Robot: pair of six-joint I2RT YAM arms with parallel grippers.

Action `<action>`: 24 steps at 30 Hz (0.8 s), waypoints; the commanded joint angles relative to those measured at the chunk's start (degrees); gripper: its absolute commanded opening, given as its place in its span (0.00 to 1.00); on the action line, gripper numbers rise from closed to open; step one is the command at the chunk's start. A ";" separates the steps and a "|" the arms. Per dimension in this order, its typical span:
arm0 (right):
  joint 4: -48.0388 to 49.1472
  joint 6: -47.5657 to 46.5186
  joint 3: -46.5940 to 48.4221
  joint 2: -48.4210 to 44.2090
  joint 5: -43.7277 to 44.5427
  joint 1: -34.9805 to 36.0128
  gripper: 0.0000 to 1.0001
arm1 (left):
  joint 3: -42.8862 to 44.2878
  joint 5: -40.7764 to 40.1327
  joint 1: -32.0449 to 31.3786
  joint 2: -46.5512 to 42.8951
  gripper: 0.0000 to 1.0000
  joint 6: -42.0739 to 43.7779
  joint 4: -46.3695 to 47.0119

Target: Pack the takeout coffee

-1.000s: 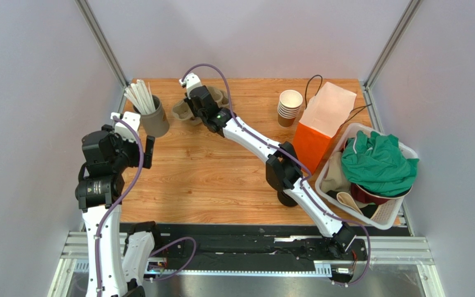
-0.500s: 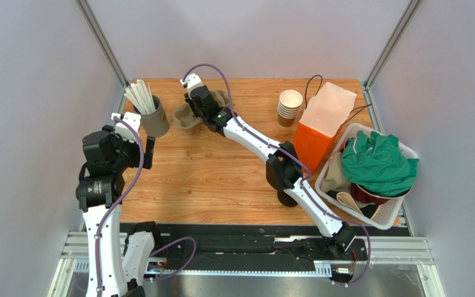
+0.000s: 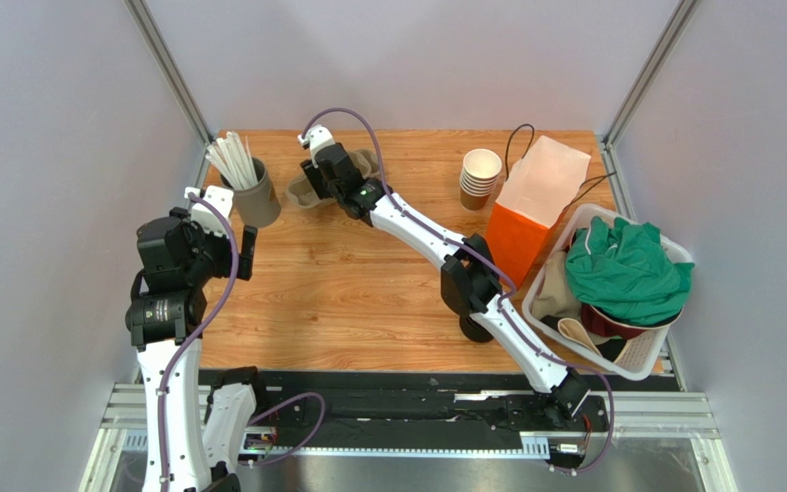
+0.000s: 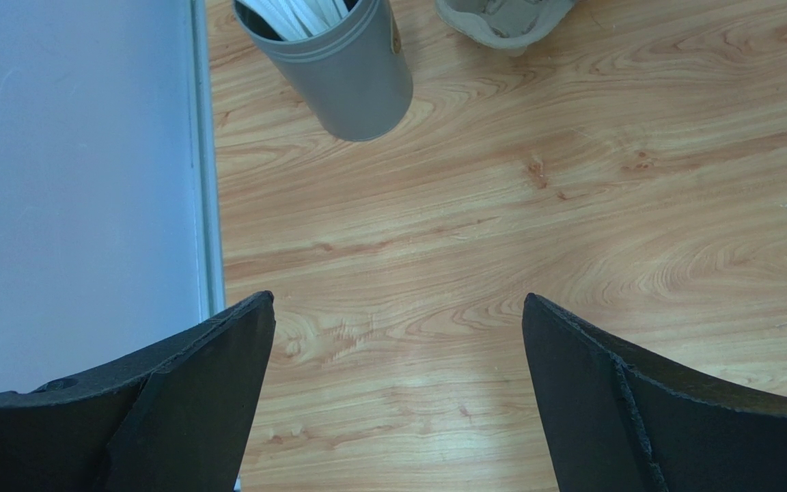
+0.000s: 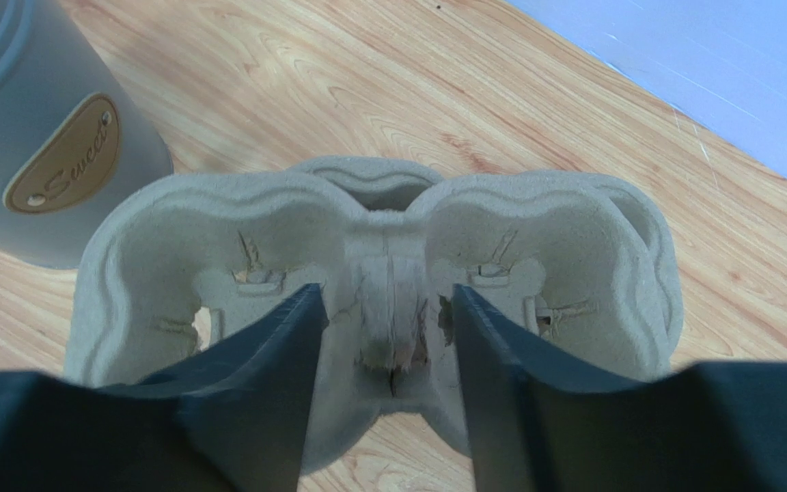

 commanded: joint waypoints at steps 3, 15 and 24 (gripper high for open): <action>-1.48 0.39 -0.56 -2.91 -2.57 0.17 0.63 | -0.03 0.72 0.42 -0.17 0.99 -0.54 1.71; -0.34 -1.01 -1.00 -1.33 -1.96 -0.62 0.63 | 0.14 0.72 0.42 -0.08 0.99 -0.54 1.71; 0.10 -1.19 -1.18 0.16 -2.84 -0.79 0.60 | 0.23 0.63 0.42 0.45 0.99 -0.54 1.71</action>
